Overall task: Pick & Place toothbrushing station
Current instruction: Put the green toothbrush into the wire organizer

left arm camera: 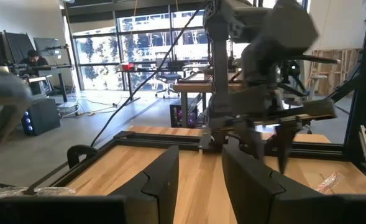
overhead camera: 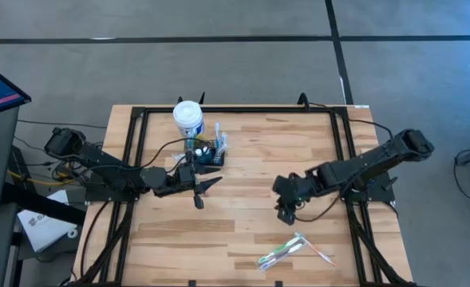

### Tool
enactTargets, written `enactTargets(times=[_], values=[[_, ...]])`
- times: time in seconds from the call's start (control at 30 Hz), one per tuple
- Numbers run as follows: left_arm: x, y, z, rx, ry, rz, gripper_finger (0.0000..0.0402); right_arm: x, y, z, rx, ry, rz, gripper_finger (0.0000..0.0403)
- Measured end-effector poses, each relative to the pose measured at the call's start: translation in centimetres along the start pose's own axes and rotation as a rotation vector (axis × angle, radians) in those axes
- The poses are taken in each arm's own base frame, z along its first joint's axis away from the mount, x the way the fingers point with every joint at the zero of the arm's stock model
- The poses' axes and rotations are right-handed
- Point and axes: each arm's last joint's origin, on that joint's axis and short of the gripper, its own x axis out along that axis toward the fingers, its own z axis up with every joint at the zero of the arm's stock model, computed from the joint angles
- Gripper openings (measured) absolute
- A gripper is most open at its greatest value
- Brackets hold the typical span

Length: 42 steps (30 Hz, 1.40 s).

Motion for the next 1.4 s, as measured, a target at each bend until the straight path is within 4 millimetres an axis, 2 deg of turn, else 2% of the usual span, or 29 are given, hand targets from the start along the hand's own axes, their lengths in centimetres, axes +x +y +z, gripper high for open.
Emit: enactTargets(times=[0.17, 0.43, 0.73, 1.03, 1.27, 1.4], values=[[0.0, 0.0, 0.0, 0.000, 0.000, 0.000, 0.0117, 0.1, 1.7, -1.7, 0.004, 0.037, 0.026, 0.0118], [0.0, 0.0, 0.0, 0.000, 0.000, 0.000, 0.0117, 3.8, 3.8, -4.1, -0.045, 0.161, 0.016, 0.0118], [0.0, 0.0, 0.0, 0.000, 0.001, 0.000, 0.0117, 7.4, 7.6, -4.1, -0.164, 0.251, -0.036, 0.0107], [0.0, 0.0, 0.0, 0.000, 0.001, 0.000, 0.0117, 9.2, 11.4, -2.6, -0.317, 0.302, -0.058, 0.0078], [0.0, 0.0, 0.0, 0.000, 0.001, 0.000, 0.0117, 11.0, 12.2, -2.9, -0.359, 0.378, -0.054, 0.0075], [0.0, 0.0, 0.0, 0.000, 0.001, 0.000, 0.0117, 11.1, 12.4, -3.1, -0.360, 0.389, -0.039, 0.0075]])
